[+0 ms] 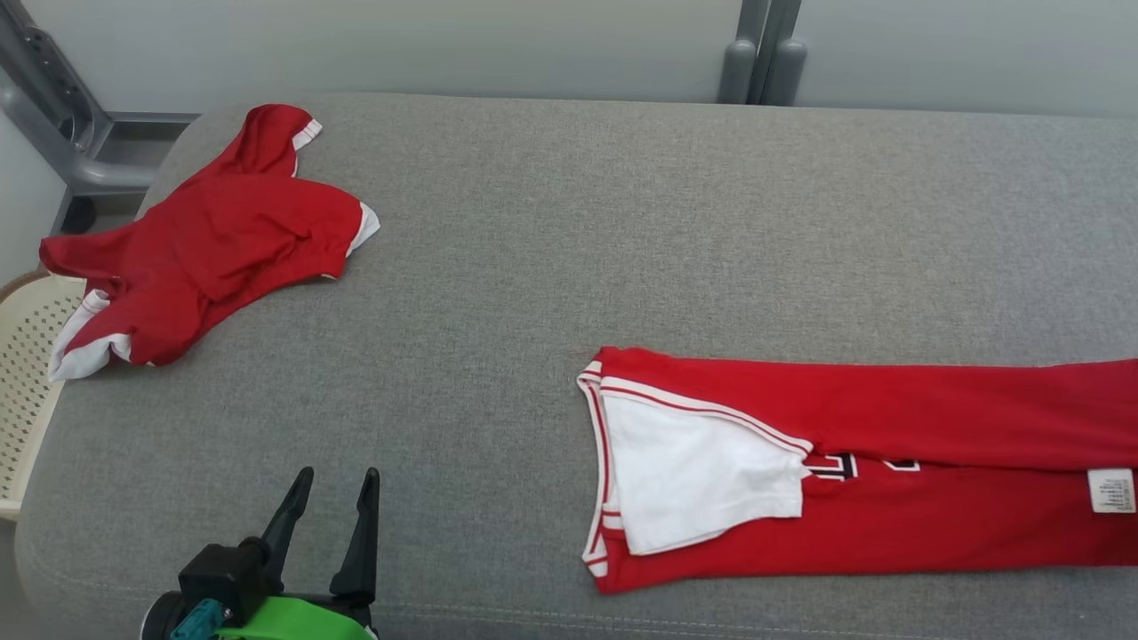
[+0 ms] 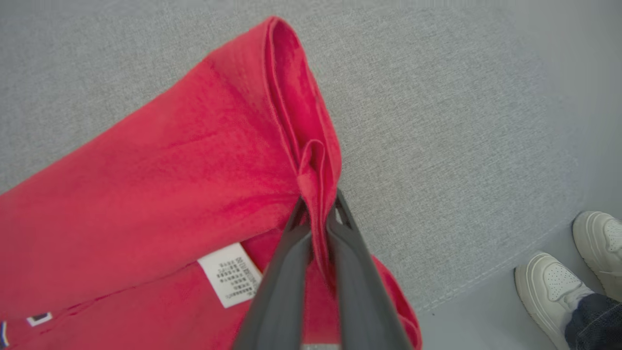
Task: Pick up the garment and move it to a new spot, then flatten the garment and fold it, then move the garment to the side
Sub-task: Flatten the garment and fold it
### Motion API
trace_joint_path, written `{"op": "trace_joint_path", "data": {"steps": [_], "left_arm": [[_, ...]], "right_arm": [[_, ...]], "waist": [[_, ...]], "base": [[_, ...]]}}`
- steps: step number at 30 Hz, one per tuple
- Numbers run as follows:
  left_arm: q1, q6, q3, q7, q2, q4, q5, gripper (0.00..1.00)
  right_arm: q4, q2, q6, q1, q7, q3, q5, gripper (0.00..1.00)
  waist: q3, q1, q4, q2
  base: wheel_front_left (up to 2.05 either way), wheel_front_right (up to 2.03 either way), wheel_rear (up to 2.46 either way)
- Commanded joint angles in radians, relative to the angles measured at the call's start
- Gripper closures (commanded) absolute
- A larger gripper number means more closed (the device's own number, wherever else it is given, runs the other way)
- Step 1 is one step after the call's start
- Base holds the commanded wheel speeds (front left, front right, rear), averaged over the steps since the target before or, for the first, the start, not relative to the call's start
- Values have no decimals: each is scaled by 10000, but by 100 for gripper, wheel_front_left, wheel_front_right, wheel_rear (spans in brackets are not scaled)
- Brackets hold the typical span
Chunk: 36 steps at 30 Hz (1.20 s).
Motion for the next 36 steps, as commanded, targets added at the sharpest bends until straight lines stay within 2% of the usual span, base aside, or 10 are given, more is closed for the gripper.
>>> {"op": "trace_joint_path", "data": {"steps": [1, 6, 10, 16, 23, 29, 36], "left_arm": [[65, -28, 1, -36, 24, -23, 30, 0], [151, -30, -33, -34, -20, 55, 22, 0], [239, -32, -78, -34, -53, 145, 14, 0], [422, -23, -70, -35, -122, 173, -54, 0], [483, 13, -65, -35, -64, 130, -76, 0], [361, 7, -189, -32, -84, 201, -83, 0], [281, -9, -319, -28, -63, 272, -160, 0]], "right_arm": [[-130, -131, -18, 135, 33, -122, -4, 100], [-474, -279, -18, 283, 221, -364, -77, 100], [-671, -110, -17, 477, 497, 128, 220, 100], [-1183, 168, -17, 1007, 1208, 1664, 1001, 100], [-1307, 440, -12, 1002, 1509, 3558, 1882, 100], [-612, 553, -12, 401, 1564, 5038, 2536, 100], [773, 556, -11, -332, 1346, 6843, 3858, 100]], "waist": [[-19, 0, -12, 0], [-177, 0, -54, 0], [-400, 0, -66, 0], [-767, 0, -81, 0], [-1046, 0, -9, 0], [-1165, 0, 215, 0], [-1249, 0, 639, 0]], "base": [[0, 0, 0], [0, 0, 0], [0, 0, 0], [0, 0, 0], [0, 0, 0], [0, 0, 0], [0, 0, 0]]}}
